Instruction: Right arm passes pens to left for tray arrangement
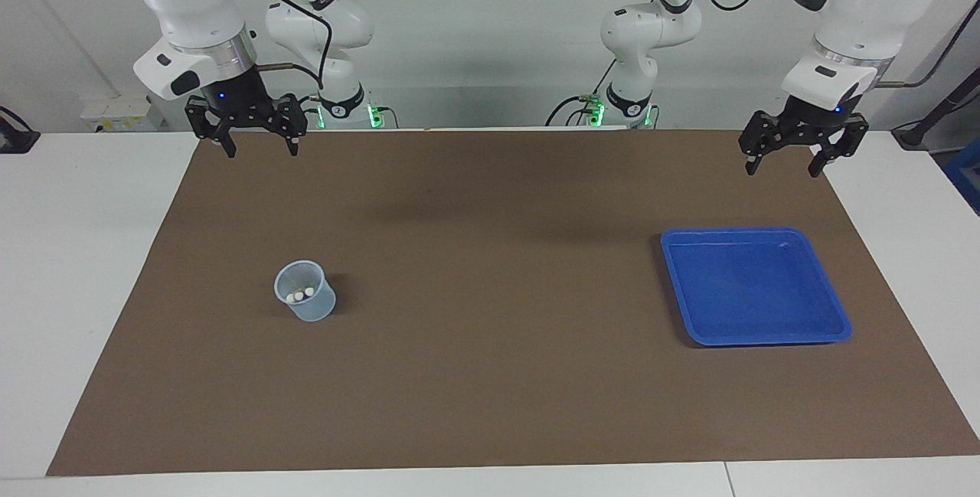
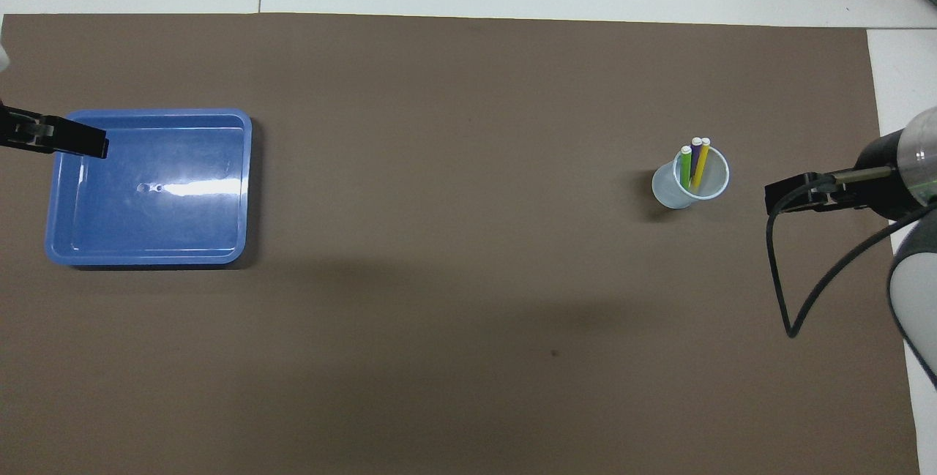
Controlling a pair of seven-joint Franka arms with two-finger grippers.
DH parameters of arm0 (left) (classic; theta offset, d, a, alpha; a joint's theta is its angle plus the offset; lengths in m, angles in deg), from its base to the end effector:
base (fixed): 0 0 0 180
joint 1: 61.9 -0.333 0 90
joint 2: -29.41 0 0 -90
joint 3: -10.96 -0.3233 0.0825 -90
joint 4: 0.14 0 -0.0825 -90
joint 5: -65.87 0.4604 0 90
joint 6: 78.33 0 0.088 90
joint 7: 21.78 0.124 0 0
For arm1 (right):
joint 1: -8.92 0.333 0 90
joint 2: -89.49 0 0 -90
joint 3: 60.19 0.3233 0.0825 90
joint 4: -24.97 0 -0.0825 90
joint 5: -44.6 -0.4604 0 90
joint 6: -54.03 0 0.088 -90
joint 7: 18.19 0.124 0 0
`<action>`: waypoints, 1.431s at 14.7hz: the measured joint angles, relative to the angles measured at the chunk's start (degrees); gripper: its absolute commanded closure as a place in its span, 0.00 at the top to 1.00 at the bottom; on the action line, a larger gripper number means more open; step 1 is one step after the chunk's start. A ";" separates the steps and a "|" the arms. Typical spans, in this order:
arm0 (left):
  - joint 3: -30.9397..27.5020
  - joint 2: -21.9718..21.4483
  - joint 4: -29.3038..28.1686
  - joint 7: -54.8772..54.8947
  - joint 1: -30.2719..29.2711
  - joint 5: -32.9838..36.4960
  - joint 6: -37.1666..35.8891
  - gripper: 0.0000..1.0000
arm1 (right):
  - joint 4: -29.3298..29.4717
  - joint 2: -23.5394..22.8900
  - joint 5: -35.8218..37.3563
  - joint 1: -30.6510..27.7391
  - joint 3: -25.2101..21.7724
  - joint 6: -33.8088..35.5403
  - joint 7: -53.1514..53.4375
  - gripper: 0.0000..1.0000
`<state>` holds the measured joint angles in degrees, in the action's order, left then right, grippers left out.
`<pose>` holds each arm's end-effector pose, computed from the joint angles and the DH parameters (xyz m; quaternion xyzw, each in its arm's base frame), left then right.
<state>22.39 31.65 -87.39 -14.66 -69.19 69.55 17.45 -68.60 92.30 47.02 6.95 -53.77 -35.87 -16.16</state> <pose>0.6545 -0.0376 0.6265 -0.9931 0.0991 -0.0545 0.0296 0.6127 0.0439 0.6110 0.9995 0.0211 -0.0063 0.0243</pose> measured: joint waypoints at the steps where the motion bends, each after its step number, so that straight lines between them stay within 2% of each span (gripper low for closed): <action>1: 0.00 0.00 0.00 0.00 0.00 0.00 0.00 1.00 | -0.18 0.18 0.00 -0.13 -0.08 0.20 0.00 1.00; 17: 0.00 0.00 0.00 0.00 0.00 0.00 0.00 1.00 | -0.37 2.31 -0.08 -0.22 0.89 0.71 -0.02 1.00; 21: 0.00 0.00 0.00 0.00 0.00 0.00 0.00 1.00 | -1.34 3.13 -0.08 -0.18 0.89 2.86 -0.80 1.00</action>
<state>22.39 31.65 -87.39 -14.66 -69.19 69.55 17.45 -69.94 95.43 46.93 6.76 -52.88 -33.01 -16.97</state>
